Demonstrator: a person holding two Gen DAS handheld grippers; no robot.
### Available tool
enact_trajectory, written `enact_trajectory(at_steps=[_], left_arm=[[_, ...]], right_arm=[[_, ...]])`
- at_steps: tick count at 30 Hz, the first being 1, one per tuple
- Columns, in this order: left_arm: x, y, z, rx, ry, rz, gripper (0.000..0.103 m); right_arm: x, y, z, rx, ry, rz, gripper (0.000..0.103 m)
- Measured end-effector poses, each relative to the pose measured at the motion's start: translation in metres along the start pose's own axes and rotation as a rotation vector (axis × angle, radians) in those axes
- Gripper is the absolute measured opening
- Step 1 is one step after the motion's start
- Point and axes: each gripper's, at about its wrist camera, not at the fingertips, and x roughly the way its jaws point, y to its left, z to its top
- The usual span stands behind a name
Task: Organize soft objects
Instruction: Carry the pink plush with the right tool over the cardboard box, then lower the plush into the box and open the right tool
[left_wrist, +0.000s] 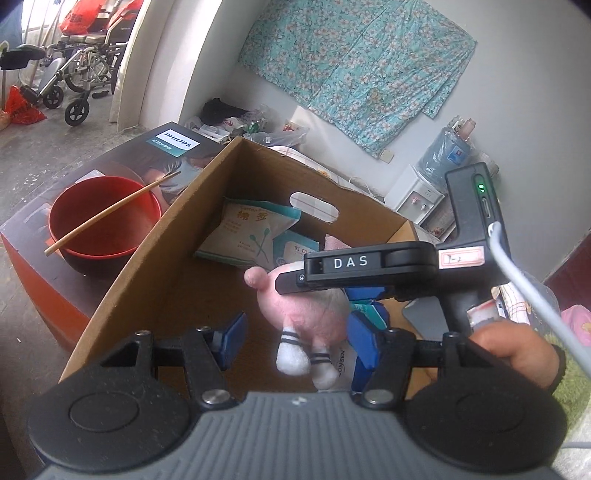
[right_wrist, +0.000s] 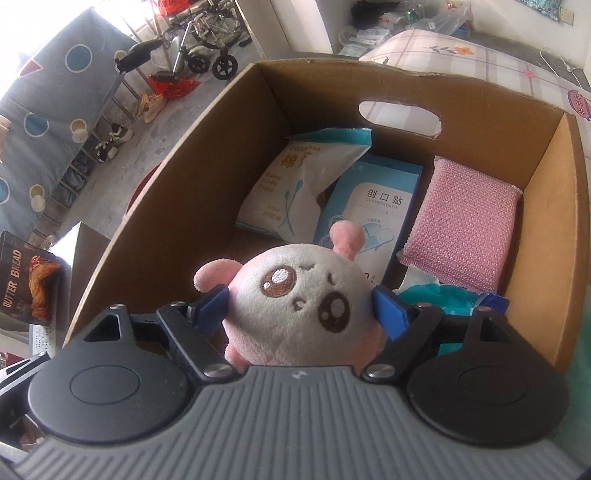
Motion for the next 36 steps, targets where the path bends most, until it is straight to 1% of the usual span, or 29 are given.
enact_trajectory(at_steps=[5,7,9,11,14,17,24,29,32,35,36], left_arm=[[0.0,0.001,-0.003,-0.001,0.004,-0.003,0.061],[0.001,0.0,-0.004,-0.002,0.004,-0.003,0.061],[-0.001,0.0,-0.005,-0.004,0.002,-0.001,0.061],[0.0,0.001,-0.005,-0.006,0.002,-0.001,0.061],[-0.001,-0.001,-0.006,-0.004,0.004,0.001,0.061],[-0.002,-0.002,-0.007,-0.001,0.003,0.003,0.061],[-0.004,-0.008,-0.008,0.008,-0.001,0.002,0.061],[-0.009,-0.019,-0.009,0.029,-0.012,-0.007,0.065],[-0.011,-0.03,-0.01,0.052,-0.017,-0.019,0.068],[-0.01,-0.047,-0.011,0.083,-0.013,-0.048,0.07],[-0.009,-0.054,-0.011,0.097,-0.009,-0.058,0.071]], right_arm=[[0.011,0.002,0.005,-0.006,0.039,-0.025,0.088],[0.011,0.0,0.008,0.023,0.053,-0.013,0.088],[0.013,-0.009,0.012,0.086,0.066,0.034,0.088],[0.011,-0.015,0.012,0.124,0.063,0.06,0.088],[0.009,-0.023,0.012,0.153,0.044,0.051,0.088],[0.003,-0.03,0.01,0.181,0.024,0.074,0.088],[-0.029,-0.039,0.006,0.195,-0.095,0.123,0.088],[-0.073,-0.046,-0.005,0.201,-0.207,0.171,0.087],[-0.104,-0.058,-0.023,0.217,-0.281,0.205,0.087],[-0.132,-0.074,-0.042,0.234,-0.349,0.212,0.087],[-0.145,-0.083,-0.054,0.246,-0.382,0.205,0.087]])
